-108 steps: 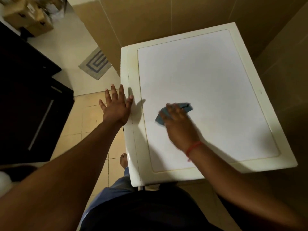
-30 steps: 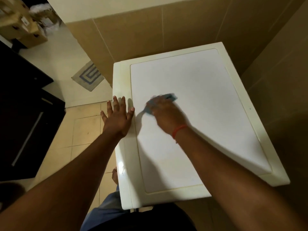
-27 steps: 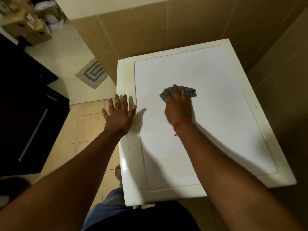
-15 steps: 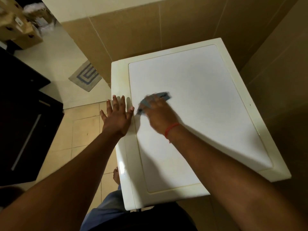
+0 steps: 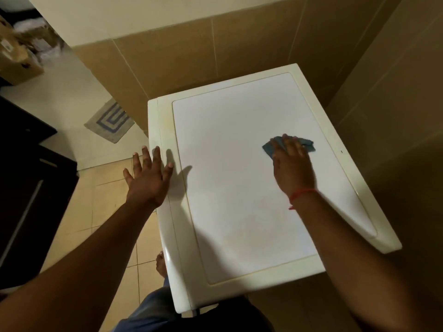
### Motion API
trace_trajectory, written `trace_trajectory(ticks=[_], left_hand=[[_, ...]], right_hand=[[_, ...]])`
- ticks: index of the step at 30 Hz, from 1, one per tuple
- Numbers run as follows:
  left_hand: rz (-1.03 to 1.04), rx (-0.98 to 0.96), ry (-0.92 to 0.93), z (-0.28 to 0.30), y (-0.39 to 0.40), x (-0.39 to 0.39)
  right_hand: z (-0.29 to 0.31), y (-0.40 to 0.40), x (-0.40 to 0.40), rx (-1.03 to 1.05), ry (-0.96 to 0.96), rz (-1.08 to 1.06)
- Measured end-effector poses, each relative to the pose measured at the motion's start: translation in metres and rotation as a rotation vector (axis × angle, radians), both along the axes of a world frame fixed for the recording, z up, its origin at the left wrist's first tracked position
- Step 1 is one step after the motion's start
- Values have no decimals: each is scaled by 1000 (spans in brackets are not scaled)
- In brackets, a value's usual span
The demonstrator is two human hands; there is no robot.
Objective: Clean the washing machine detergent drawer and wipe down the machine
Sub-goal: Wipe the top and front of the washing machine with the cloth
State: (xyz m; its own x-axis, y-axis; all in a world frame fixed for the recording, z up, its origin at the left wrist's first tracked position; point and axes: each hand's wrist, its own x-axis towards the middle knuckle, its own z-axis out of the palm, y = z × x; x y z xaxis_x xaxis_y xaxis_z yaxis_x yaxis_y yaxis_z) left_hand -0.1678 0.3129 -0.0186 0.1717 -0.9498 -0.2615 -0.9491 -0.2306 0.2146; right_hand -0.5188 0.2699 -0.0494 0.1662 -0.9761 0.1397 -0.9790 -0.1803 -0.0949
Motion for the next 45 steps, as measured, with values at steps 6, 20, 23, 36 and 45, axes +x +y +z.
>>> trace_trajectory(ticks=[6, 20, 23, 36, 45], left_hand=[[-33, -3, 21, -1, 0, -14], [-102, 12, -16, 1, 2, -37], [-103, 10, -7, 2, 3, -39], [-77, 11, 22, -2, 4, -29], [-18, 13, 22, -4, 3, 18]], right_hand=[[-1, 41, 3, -19, 96, 562], [0, 2, -75, -38, 58, -41], [-4, 1, -78, -15, 85, 383], [-3, -25, -34, -42, -55, -43], [-2, -46, -55, 43, -13, -255]])
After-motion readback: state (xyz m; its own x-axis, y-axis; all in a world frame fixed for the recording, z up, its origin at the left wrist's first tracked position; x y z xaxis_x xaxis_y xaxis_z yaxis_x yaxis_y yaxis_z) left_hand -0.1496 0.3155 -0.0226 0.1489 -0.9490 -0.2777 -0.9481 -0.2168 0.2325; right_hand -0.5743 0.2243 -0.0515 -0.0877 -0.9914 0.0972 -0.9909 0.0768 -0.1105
